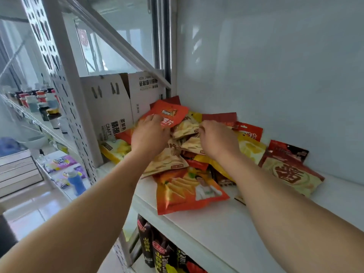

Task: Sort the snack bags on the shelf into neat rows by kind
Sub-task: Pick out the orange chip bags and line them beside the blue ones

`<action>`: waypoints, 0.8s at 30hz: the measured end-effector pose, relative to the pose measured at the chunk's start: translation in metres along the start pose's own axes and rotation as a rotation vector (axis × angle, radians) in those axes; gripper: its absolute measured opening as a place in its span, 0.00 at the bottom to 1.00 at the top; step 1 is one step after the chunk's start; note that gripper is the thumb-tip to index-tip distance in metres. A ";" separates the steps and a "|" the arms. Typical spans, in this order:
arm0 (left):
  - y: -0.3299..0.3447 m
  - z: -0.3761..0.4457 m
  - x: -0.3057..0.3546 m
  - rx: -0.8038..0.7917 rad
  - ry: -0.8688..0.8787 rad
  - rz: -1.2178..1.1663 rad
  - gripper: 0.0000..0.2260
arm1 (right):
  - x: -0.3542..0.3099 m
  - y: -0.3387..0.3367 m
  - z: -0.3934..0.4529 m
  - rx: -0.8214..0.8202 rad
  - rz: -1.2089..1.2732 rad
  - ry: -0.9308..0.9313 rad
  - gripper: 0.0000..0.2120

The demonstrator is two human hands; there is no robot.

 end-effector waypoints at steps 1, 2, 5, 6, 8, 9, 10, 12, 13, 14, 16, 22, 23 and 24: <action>0.002 0.015 -0.015 -0.009 -0.041 -0.039 0.21 | -0.003 0.005 0.010 -0.006 0.021 0.033 0.12; 0.006 0.028 -0.030 -0.027 -0.072 -0.065 0.23 | -0.005 0.010 0.019 -0.014 0.033 0.063 0.12; 0.026 0.066 -0.071 -0.143 -0.160 -0.109 0.26 | -0.009 0.027 0.039 -0.034 0.062 0.165 0.12; 0.035 0.078 -0.082 -0.212 -0.188 -0.098 0.28 | -0.009 0.032 0.044 -0.044 0.061 0.211 0.13; 0.056 0.098 -0.100 -0.338 -0.209 -0.097 0.34 | -0.009 0.040 0.050 -0.066 0.037 0.289 0.15; 0.064 0.105 -0.107 -0.372 -0.213 -0.121 0.37 | -0.010 0.043 0.052 -0.073 0.026 0.318 0.15; 0.072 0.111 -0.112 -0.395 -0.222 -0.149 0.40 | -0.010 0.046 0.054 -0.078 0.018 0.346 0.16; 0.084 0.117 -0.117 -0.431 -0.246 -0.194 0.46 | -0.011 0.052 0.054 -0.087 0.012 0.405 0.16; 0.086 0.119 -0.117 -0.437 -0.252 -0.209 0.50 | -0.011 0.055 0.054 -0.088 0.015 0.425 0.16; 0.090 0.120 -0.119 -0.435 -0.268 -0.225 0.55 | -0.012 0.058 0.054 -0.085 0.026 0.435 0.16; 0.096 0.123 -0.120 -0.443 -0.292 -0.251 0.62 | -0.012 0.062 0.053 -0.083 0.057 0.448 0.16; 0.085 0.119 -0.094 -0.443 -0.224 -0.273 0.56 | -0.011 0.067 0.052 -0.112 0.070 0.454 0.19; 0.081 0.117 -0.088 -0.440 -0.212 -0.281 0.54 | -0.010 0.066 0.052 -0.106 0.071 0.462 0.20; 0.081 0.118 -0.084 -0.436 -0.207 -0.291 0.53 | -0.007 0.064 0.051 -0.095 0.074 0.478 0.20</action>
Point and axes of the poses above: each hand's wrist, its own z-axis towards the middle knuckle, its own y-axis out of the palm, x = y × z, the point moved 7 cm from there along z, towards the middle knuckle, and after that the axes turned 6 degrees about -z, right-handed, at the moved point
